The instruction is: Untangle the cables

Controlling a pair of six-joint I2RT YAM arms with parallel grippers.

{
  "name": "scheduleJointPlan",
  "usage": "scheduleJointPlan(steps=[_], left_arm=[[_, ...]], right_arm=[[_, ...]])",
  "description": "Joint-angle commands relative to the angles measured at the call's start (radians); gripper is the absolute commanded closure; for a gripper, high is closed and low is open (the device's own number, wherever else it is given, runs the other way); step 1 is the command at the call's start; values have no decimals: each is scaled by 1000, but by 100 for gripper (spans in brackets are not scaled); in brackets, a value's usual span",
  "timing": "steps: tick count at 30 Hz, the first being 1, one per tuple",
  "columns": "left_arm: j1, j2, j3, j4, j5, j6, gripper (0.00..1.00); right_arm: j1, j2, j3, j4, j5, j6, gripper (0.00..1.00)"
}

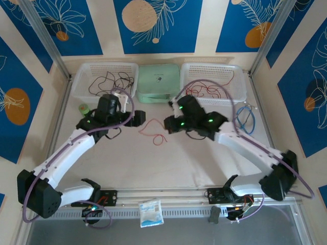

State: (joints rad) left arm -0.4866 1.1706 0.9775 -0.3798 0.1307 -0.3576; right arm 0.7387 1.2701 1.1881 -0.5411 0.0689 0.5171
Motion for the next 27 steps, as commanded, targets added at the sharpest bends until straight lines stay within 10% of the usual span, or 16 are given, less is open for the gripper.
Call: scheduleJointPlan(steps=[1,10,21,27], left_arm=[[-44,-45,-96,171,5,25,2],[-106,-48,-221,402,20,74,6],[-191,96,-268,754,317,310,4],[-209,129,-433,1217,270,441,1]], right_arm=[[-91,-97,37,-130,-145,41,100],[-391,-252,71,-78,-456,197,100],[-497,-213,197,-59,-643,276,100],[-501,-172,260,-31,-712,319,100]])
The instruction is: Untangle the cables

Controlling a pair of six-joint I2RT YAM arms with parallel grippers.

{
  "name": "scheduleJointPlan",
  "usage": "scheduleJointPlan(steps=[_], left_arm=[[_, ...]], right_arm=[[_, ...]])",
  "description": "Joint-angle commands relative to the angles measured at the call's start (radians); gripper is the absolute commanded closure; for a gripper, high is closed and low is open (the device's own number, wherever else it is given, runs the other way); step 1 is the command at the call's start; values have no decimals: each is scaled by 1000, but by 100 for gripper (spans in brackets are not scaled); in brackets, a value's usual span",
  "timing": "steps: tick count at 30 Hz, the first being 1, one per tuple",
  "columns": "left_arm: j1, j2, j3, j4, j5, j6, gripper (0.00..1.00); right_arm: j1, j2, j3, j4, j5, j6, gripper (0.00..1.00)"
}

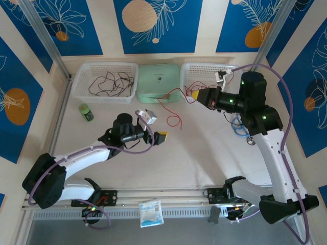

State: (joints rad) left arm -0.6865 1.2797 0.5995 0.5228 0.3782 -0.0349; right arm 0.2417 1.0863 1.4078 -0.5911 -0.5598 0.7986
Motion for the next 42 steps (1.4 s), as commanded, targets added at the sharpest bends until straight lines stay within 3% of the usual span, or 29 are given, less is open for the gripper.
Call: scheduleJointPlan(steps=[1,3,8,13,18,37,42], left_arm=[[-11,29,-72,378,13,139,0],[-13,53,-86,477,10,180,0],[-13,113,-34,494,104,217,0],[-15,225,-45,768,177,197,0],[-14,301,15,885,202,155,0],[-44,349,223,885,420,29,0],[-48,326,218,885,405,36,13]], right_arm=[[-4,16,48,23,-89,44,100],[-2,26,62,32,-101,56,100],[-2,34,85,47,-115,76,100],[3,35,95,82,-131,111,100],[23,42,103,121,-150,149,100],[95,31,112,194,-134,201,100],[105,24,97,203,-124,205,100]])
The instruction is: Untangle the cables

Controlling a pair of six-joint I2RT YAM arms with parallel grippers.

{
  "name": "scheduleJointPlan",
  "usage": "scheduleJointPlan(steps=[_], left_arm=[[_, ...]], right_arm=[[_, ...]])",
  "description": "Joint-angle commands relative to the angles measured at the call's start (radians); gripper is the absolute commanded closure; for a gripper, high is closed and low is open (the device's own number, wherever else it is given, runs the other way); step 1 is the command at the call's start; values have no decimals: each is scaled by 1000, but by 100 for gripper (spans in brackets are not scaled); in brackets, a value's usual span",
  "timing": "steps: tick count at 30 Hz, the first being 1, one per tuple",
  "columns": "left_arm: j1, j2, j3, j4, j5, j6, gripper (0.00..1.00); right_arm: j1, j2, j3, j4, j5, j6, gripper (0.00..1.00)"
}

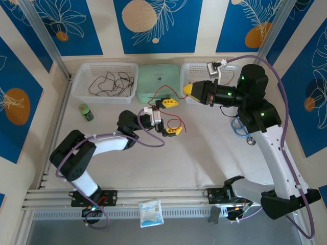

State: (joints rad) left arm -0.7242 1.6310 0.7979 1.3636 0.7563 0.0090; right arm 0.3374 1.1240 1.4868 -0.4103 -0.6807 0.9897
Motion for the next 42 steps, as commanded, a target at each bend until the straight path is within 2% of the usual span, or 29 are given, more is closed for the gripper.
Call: scheduleJointPlan(steps=[1,4,8,10,11,12,13,14,18,21,27,31,36,41,42], left_arm=[[-11,-29,19,45,26,-5,16],[-10,-37,17,44,32,-4,25],[-12,-41,24,45,52,-16,31],[-12,-41,27,45,62,-22,40],[-12,-40,29,44,60,-25,69],[-12,-39,28,45,46,-32,86],[-12,-40,26,43,41,-33,96],[-12,-40,22,44,39,-33,100],[-12,-47,-9,43,8,-26,100],[-12,-69,-74,23,-74,-3,100],[-12,-129,-303,-32,-327,53,100],[-14,-175,-435,-44,-426,38,100],[-16,-228,-502,-95,-481,31,100],[-16,-257,-465,-203,-478,45,100],[-17,-262,-453,-225,-472,45,90]], right_arm=[[9,-15,17,24,-2,14,100],[11,-20,16,25,2,15,100],[13,-21,15,25,3,13,100],[14,-21,13,25,4,14,100],[14,-21,13,25,7,13,100],[14,-21,12,25,7,12,100],[14,-23,12,25,9,11,100],[14,-24,12,25,10,9,100],[3,-29,30,0,21,-13,100],[-41,-32,102,-63,38,-57,100],[-219,-20,369,-254,128,-216,100],[-349,12,524,-331,202,-287,100],[-473,61,596,-314,174,-267,100],[-525,105,596,-253,121,-202,100],[-529,119,609,-242,105,-189,100]])
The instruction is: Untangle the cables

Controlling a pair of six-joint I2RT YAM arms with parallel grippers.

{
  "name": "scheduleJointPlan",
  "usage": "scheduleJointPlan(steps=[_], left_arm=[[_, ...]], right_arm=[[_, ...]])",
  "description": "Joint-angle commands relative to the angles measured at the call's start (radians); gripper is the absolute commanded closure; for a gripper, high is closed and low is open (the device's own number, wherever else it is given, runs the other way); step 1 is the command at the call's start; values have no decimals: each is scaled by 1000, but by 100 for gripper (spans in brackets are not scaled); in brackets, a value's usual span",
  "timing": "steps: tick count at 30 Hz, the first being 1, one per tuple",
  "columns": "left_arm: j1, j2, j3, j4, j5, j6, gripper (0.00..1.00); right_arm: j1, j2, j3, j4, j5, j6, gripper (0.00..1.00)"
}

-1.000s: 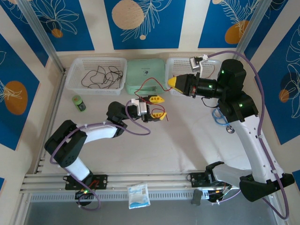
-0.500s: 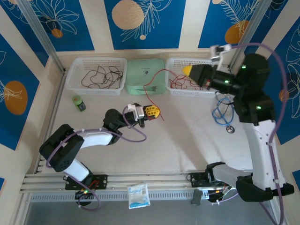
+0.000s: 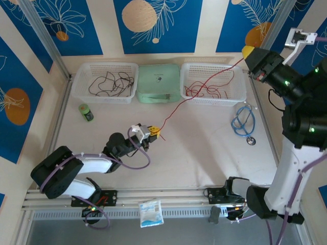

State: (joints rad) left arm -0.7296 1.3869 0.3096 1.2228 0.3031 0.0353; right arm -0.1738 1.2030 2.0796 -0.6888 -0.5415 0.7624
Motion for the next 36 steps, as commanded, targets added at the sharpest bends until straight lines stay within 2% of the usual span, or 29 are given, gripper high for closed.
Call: scheduleJointPlan(steps=[1,2,5,6,15,24,29,36], left_arm=[[-11,-24,46,-98,-13,18,65],[-11,-31,57,-110,-10,13,41],[-12,-61,84,-131,-5,4,7],[-12,-74,91,-145,-11,5,0],[-21,-220,101,-332,-73,24,0],[-47,-396,74,-534,-151,54,0],[-54,-489,44,-596,-187,66,0],[-57,-611,23,-702,-232,74,0]], right_arm=[[-22,55,32,43,-42,45,100],[-24,74,56,48,-52,54,100],[-26,135,138,72,-79,79,100],[-26,156,163,84,-85,90,100],[-59,350,378,145,-46,72,100],[-87,598,575,170,140,0,100],[-36,724,641,209,210,-38,100],[75,865,674,239,361,-187,100]])
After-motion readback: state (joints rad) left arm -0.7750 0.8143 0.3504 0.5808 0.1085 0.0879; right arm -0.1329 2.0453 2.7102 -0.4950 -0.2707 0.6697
